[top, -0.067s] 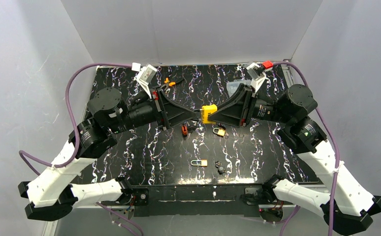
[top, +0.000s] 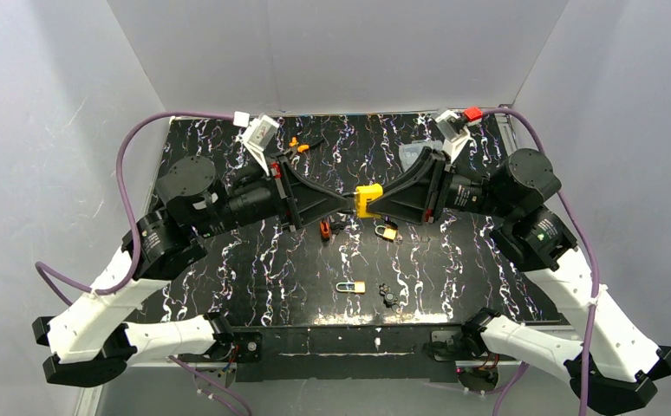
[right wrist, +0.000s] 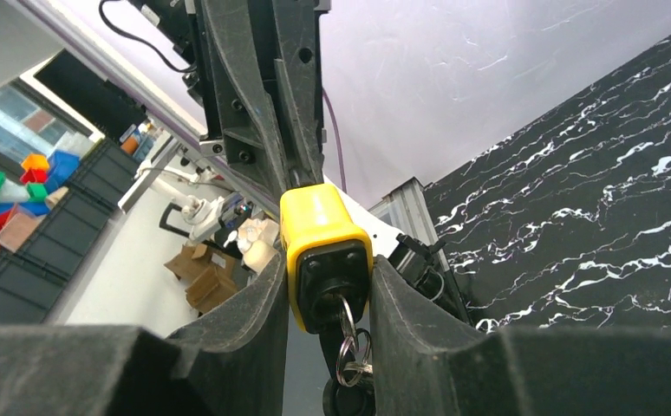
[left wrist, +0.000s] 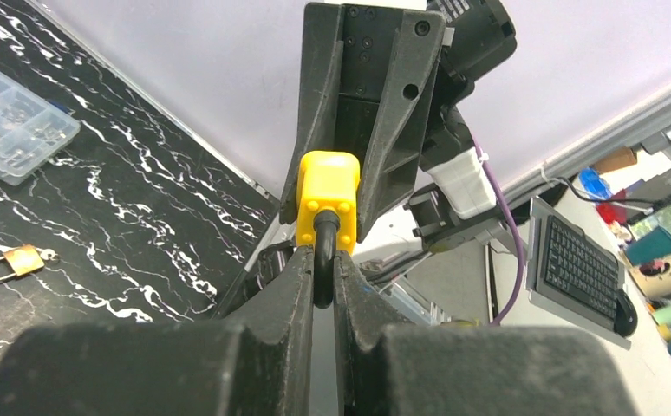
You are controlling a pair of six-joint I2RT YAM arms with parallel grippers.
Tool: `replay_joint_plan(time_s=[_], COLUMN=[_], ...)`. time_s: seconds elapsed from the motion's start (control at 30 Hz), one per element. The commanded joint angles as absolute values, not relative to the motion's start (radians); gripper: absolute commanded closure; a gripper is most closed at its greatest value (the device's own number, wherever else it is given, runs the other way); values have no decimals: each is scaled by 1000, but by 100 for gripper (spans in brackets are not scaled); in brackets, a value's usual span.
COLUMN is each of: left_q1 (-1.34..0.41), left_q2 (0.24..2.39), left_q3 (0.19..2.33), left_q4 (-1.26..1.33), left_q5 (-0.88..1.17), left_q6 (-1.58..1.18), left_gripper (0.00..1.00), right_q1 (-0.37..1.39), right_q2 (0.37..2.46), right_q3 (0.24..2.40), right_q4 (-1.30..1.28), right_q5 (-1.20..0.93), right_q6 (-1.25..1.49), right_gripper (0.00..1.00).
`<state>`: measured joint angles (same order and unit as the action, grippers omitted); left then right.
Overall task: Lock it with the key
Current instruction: Lock the lock.
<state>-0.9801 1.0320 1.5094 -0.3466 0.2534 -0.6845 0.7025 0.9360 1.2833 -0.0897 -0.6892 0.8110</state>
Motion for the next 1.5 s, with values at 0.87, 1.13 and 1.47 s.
replay_joint_plan(time_s=[0.87,1.13,1.47], left_q1=[-1093,-1104,-1110], left_q2=[1230,1244,1263], left_q3=[1563,1572,1584], left_q4=[-536,-534,-526], left_q5=[151,150,161], left_q6=[-634,-635,-635], left_gripper=[100,100,100], right_q1=[801,809,813], right_q2=[987,986,980], right_q3=[1395,1396,1392], right_q4=[27,14,6], right_q5=[-666,-658,-654], right_q6=[762,751,746], right_gripper=[99,99,99])
